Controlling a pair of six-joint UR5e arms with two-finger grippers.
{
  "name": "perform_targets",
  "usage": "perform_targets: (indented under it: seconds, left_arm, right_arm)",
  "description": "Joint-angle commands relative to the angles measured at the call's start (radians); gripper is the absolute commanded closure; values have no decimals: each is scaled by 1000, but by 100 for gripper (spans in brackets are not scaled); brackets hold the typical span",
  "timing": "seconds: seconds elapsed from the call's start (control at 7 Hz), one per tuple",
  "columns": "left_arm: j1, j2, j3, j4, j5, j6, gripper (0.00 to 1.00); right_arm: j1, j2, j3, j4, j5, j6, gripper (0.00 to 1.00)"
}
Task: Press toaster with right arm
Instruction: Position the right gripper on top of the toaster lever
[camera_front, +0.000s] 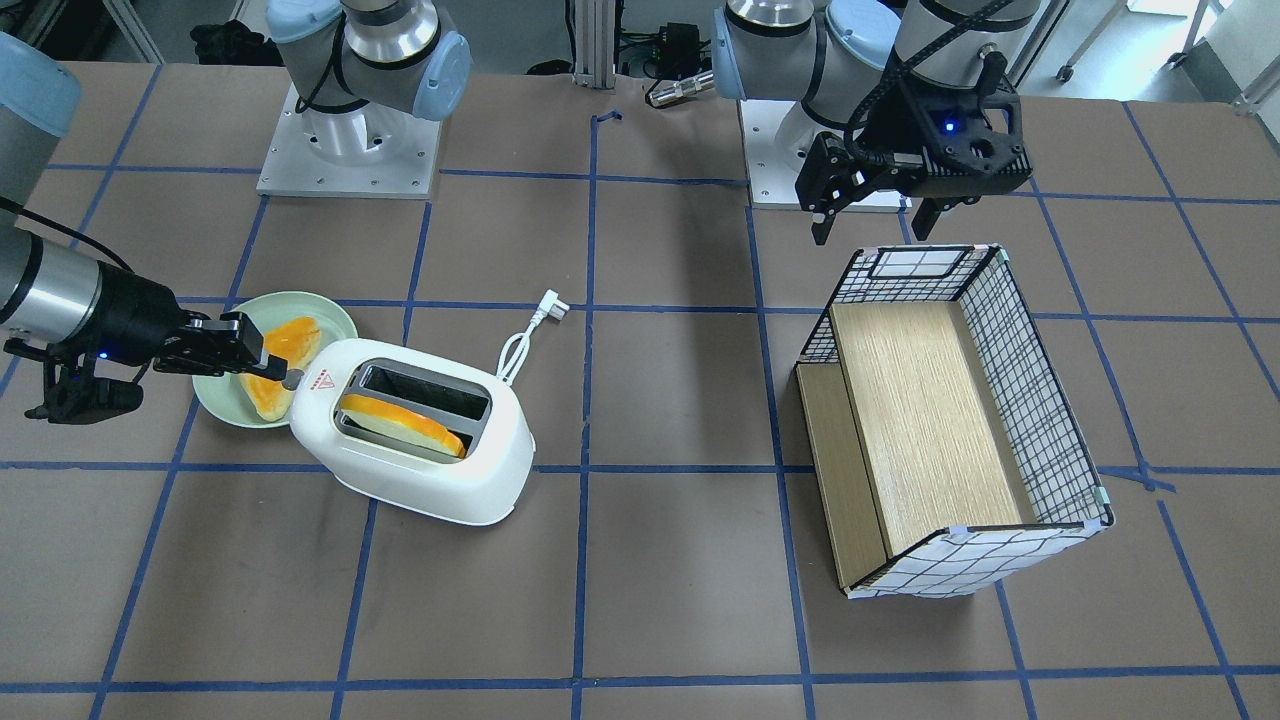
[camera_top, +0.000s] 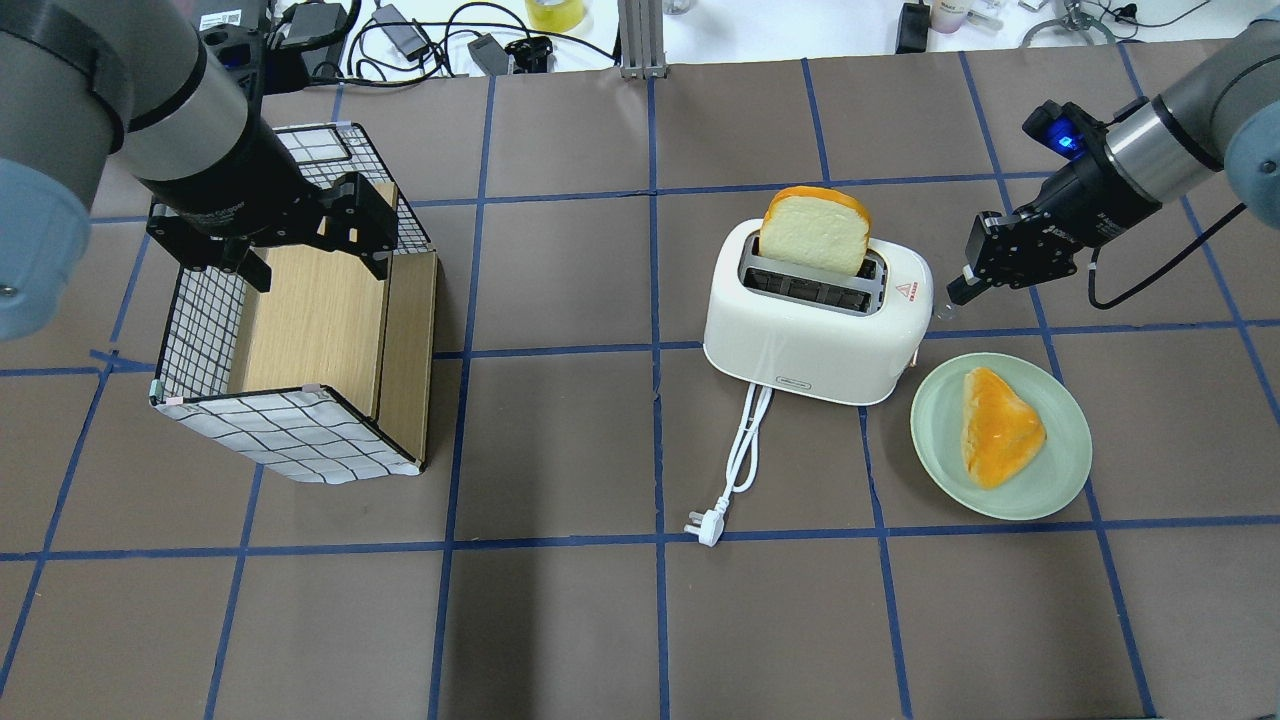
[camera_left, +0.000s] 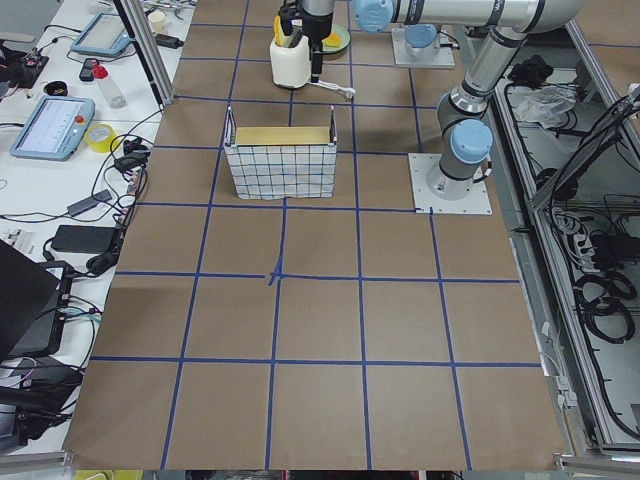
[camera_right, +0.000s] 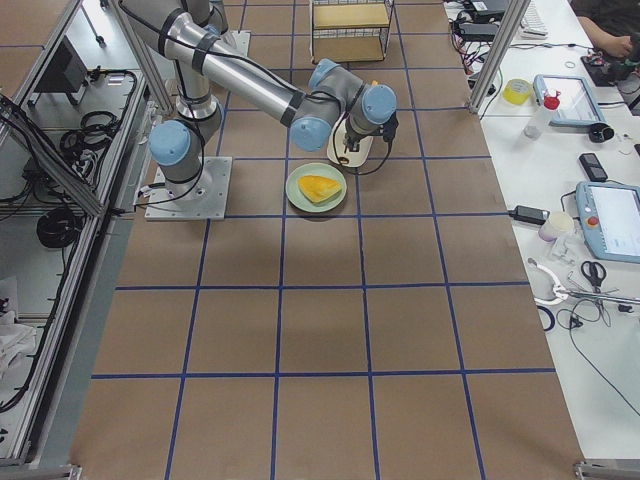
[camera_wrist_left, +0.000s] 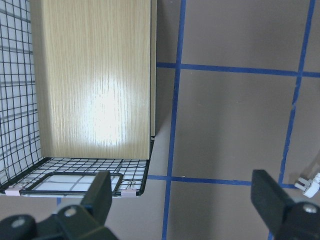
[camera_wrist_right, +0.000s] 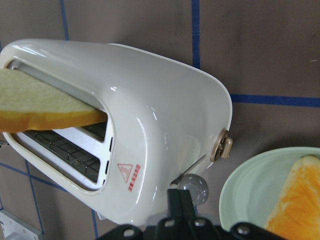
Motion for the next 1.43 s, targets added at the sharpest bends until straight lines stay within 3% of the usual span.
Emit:
perform_targets:
  seconds: [0.0, 1.29]
  left_arm:
    - [0, 0, 0, 0, 0, 0, 0]
    - [0, 0, 0, 0, 0, 0, 0]
  right_arm:
    - [0, 1, 7, -23, 4, 0, 100]
    - [0, 16, 65, -54, -11, -43, 100]
